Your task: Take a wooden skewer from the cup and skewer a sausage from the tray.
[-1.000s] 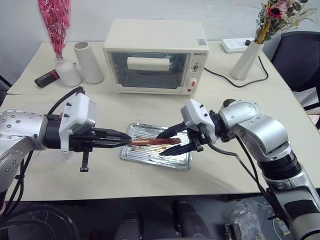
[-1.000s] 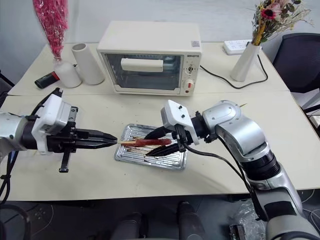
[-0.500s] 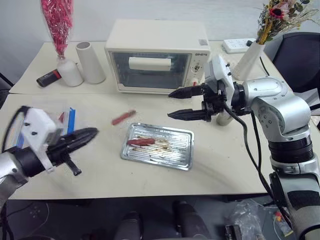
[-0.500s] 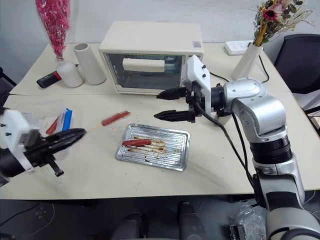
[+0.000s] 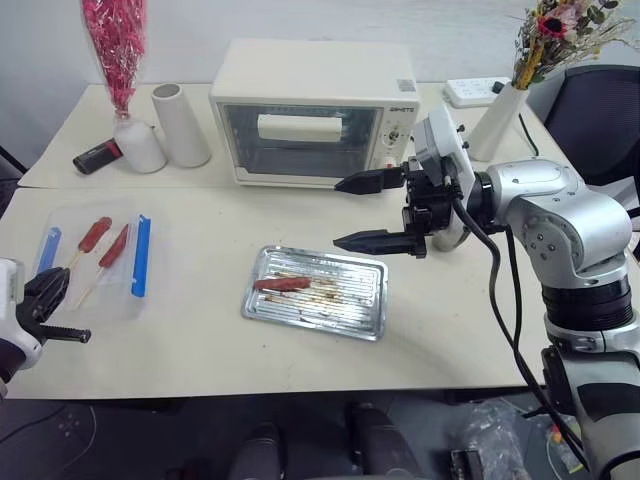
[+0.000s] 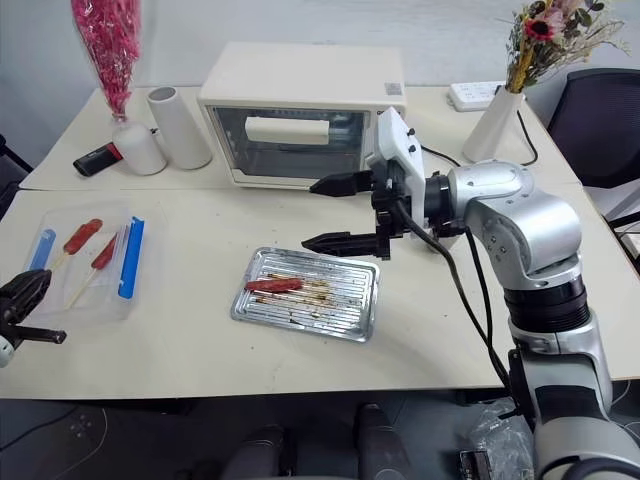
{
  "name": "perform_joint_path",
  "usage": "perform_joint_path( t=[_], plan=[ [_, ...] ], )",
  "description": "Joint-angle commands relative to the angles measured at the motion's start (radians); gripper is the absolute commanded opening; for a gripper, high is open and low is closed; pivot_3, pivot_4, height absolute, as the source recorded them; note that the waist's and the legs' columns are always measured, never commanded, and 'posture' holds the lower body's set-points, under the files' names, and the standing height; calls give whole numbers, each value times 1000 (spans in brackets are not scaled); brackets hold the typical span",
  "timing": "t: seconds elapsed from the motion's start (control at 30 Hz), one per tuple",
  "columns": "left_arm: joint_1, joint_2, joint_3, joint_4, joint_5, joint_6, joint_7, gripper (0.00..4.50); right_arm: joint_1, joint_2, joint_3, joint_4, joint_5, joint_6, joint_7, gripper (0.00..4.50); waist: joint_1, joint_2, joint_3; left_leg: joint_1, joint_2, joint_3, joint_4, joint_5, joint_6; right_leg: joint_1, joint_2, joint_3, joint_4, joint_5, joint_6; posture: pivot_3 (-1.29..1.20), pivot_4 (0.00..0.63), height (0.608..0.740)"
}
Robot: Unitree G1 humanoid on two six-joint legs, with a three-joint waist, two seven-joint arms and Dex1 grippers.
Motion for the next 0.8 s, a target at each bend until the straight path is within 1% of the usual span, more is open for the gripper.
perform_joint_path(
  t=[0.03, 0.07, 0.13, 0.17, 0.27, 0.37, 0.43, 0.5, 0.53, 0.6, 0.73, 0.8],
  plan=[
    [3, -9, 16, 38, 43, -55, 10, 0, -17, -24, -39, -48, 27, 0, 1, 4473, 1, 0, 0, 0, 0, 0, 0, 0, 0, 0, 0, 0, 0, 0, 0, 0, 150, 740],
    [-1, -12, 8, 51, 47, -65, 8, 0, -17, -25, -40, -51, 30, 2, 0, 4473, 1, 0, 0, 0, 0, 0, 0, 0, 0, 0, 0, 0, 0, 0, 0, 0, 150, 740],
    [-13, -10, -12, 73, 53, -86, 1, 551, -15, -30, -40, -58, 36, 5, 2, 4500, 0, 0, 0, 0, 0, 0, 0, 0, 0, 0, 0, 0, 0, 0, 0, 0, 150, 740],
    [-22, -9, -18, 83, 46, -93, -8, 714, -14, -32, -40, -60, 37, 6, 2, 4500, 0, -1, 0, 0, 0, 0, 0, 0, 0, 0, 0, 0, 0, 0, 0, 0, 150, 740],
    [-49, -4, -25, 99, 28, -105, -24, 1560, -11, -37, -37, -64, 38, 10, -4, 4500, 0, -2, -1, 0, 1, 0, 0, 0, 0, 0, 0, 0, 0, 0, 0, 0, 150, 740],
    [-56, 0, -11, 104, 26, -110, -35, 2534, -4, -38, -46, -69, 60, 42, -12, 4500, -1, -2, -1, 0, 1, 0, 0, 0, 0, 0, 0, 0, 0, 0, 0, 0, 150, 740],
    [-52, 0, 2, 98, 22, -109, -41, 3090, 4, -44, -55, -78, 77, 60, -11, 4500, -2, -2, -1, 0, 2, 0, 0, 0, 0, 0, 0, 0, 0, 0, 0, 0, 150, 740],
    [-38, 0, 25, 82, 9, -103, -56, 3664, 17, -62, -63, -90, 84, 65, -5, 4500, -1, -2, -1, 0, 2, 0, 0, 0, 0, 0, 0, 0, 0, 0, 0, 0, 150, 740],
    [-27, -1, 45, 70, -10, -95, -70, 3982, 25, -79, -67, -94, 81, 63, -2, 4500, 0, -2, -1, 0, 2, 0, 0, 0, 0, 0, 0, -1, 0, 0, 0, 0, 150, 740],
    [-3, -3, 95, 50, -64, -82, -107, 4478, 40, -116, -74, -95, 73, 55, 8, 4500, -1, -2, -1, 0, 2, 0, 0, 0, 0, 0, -1, 0, 0, 0, 0, 0, 150, 740],
    [103, -9, 275, 22, -228, -68, -237, 4478, 91, -240, -125, -72, 88, 57, 84, 4500, 1, -2, -1, 0, 2, 0, 0, -1, -1, 0, -1, -1, -2, 0, -1, 0, 150, 740],
    [199, -13, 371, 19, -332, -60, -336, 4478, 139, -317, -161, -48, 90, 53, 136, 4500, 1, -2, -1, 0, 2, 0, -1, -2, 0, 0, -2, -1, -4, -1, -1, 0, 150, 740]
  ],
)
